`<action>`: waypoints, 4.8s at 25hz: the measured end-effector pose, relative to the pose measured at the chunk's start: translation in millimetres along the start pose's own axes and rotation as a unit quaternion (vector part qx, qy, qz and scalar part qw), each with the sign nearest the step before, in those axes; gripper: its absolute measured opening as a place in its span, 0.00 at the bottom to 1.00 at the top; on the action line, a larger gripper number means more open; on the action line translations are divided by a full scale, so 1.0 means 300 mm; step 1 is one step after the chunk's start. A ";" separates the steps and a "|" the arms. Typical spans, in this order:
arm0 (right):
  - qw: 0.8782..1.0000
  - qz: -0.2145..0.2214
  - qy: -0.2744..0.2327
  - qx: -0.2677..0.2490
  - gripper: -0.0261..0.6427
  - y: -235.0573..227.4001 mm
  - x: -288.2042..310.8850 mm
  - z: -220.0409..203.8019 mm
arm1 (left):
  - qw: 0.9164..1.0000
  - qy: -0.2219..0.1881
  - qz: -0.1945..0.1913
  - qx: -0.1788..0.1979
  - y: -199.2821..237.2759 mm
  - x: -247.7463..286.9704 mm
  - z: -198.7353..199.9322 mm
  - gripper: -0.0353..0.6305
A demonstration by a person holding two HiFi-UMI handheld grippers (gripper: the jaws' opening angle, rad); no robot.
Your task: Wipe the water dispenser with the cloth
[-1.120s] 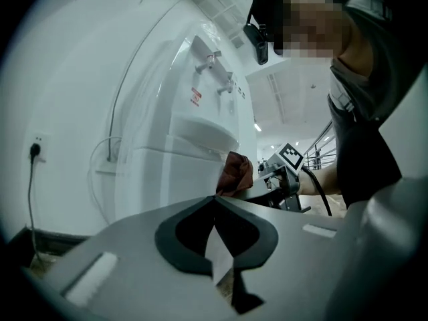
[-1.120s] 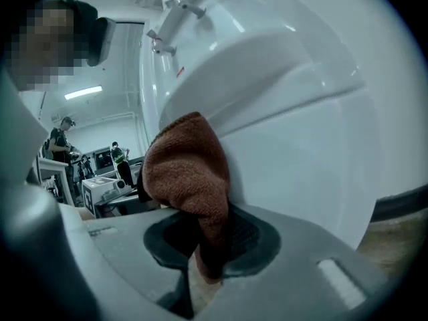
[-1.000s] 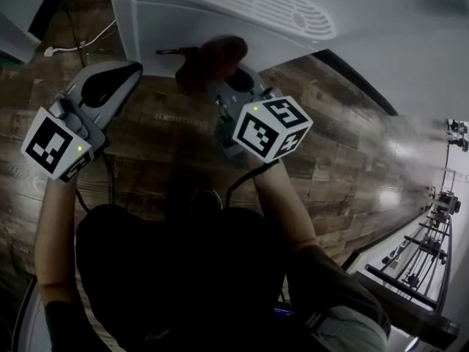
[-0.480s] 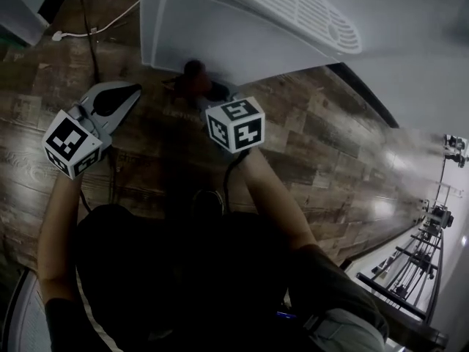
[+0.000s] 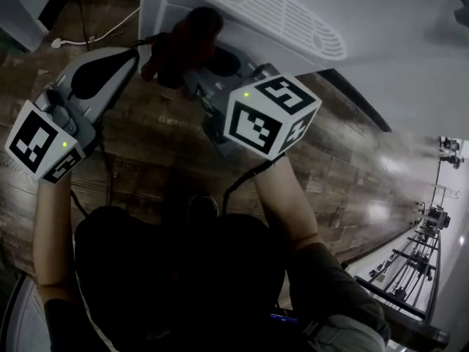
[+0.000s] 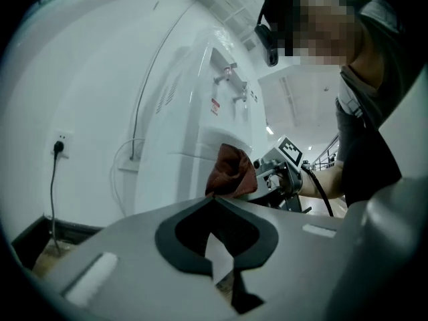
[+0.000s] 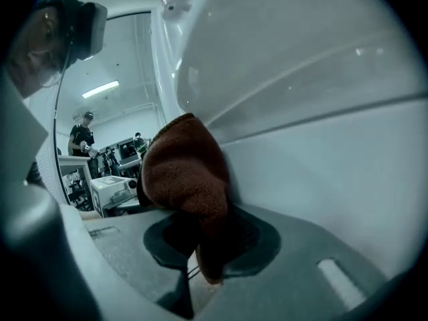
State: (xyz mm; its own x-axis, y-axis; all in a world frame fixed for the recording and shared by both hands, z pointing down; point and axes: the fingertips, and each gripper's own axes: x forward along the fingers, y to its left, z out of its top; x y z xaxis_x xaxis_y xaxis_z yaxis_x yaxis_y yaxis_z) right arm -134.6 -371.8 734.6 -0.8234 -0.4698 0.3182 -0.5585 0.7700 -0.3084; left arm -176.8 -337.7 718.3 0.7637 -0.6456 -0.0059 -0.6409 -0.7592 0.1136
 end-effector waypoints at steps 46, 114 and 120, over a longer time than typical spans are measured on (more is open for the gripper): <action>0.977 -0.080 0.072 0.183 0.13 0.223 0.068 0.205 | 0.990 0.044 0.115 -0.072 -0.079 -0.245 0.536 0.08; 0.984 -0.150 -0.045 0.080 0.13 0.988 -1.942 0.994 | 0.988 0.038 0.138 -0.059 -1.517 -0.430 1.708 0.08; 0.981 -0.166 -0.035 0.091 0.13 0.977 -2.168 0.891 | 0.984 0.040 0.159 -0.063 -1.685 -0.454 1.696 0.08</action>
State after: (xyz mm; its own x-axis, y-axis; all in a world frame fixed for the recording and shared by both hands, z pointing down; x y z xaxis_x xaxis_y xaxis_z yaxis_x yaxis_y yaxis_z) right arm 210.5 44.2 197.5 -0.5951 -0.7144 0.3681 -0.8001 0.4836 -0.3548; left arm 3.6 91.7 156.1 0.5320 -0.8371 0.1271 -0.8381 -0.4992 0.2200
